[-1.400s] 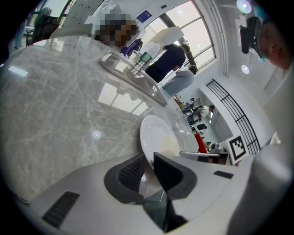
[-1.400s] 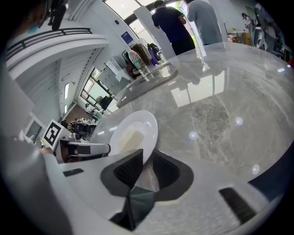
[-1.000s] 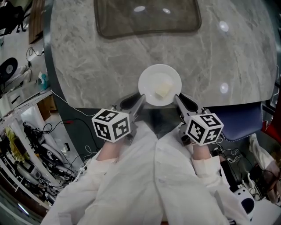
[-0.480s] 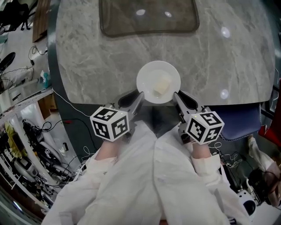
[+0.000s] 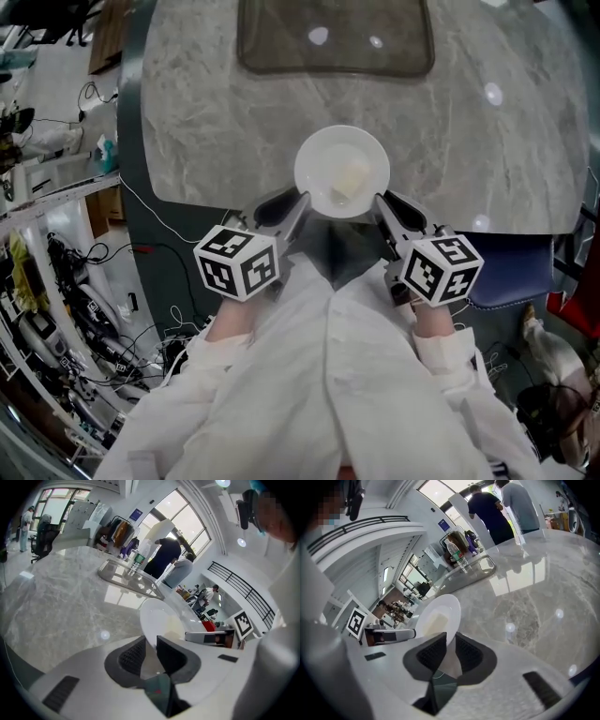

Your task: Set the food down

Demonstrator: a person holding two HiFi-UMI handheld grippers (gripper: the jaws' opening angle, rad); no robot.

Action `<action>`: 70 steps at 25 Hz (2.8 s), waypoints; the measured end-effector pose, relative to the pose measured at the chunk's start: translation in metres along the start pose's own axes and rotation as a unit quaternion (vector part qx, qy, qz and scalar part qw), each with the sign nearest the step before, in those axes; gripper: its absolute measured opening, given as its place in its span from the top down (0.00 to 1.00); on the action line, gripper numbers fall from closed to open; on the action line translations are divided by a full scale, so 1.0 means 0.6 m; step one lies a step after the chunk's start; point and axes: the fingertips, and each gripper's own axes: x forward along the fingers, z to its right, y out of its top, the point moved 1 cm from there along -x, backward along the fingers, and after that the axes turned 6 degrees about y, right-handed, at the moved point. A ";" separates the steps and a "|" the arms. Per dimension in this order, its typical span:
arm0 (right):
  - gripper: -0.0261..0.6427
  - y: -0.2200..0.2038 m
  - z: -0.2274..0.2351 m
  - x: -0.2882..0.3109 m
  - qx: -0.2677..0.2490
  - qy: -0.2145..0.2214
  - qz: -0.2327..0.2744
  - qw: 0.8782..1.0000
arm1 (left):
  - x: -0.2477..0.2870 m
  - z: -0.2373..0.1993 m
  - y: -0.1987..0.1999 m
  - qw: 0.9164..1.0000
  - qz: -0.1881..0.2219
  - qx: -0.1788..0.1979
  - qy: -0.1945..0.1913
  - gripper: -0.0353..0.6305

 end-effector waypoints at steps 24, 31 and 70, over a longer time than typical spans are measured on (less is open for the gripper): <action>0.89 0.123 0.000 0.033 -0.038 0.000 0.015 0.999 | 0.009 -0.003 0.118 0.999 0.035 0.031 -0.002 0.84; 0.89 0.200 0.007 0.085 -0.029 -0.012 0.025 0.999 | 0.045 -0.043 0.206 0.998 0.028 0.046 -0.017 0.84; 0.89 0.392 0.137 0.271 -0.006 -0.067 0.031 0.997 | 0.252 -0.162 0.421 0.995 0.008 0.084 -0.044 0.84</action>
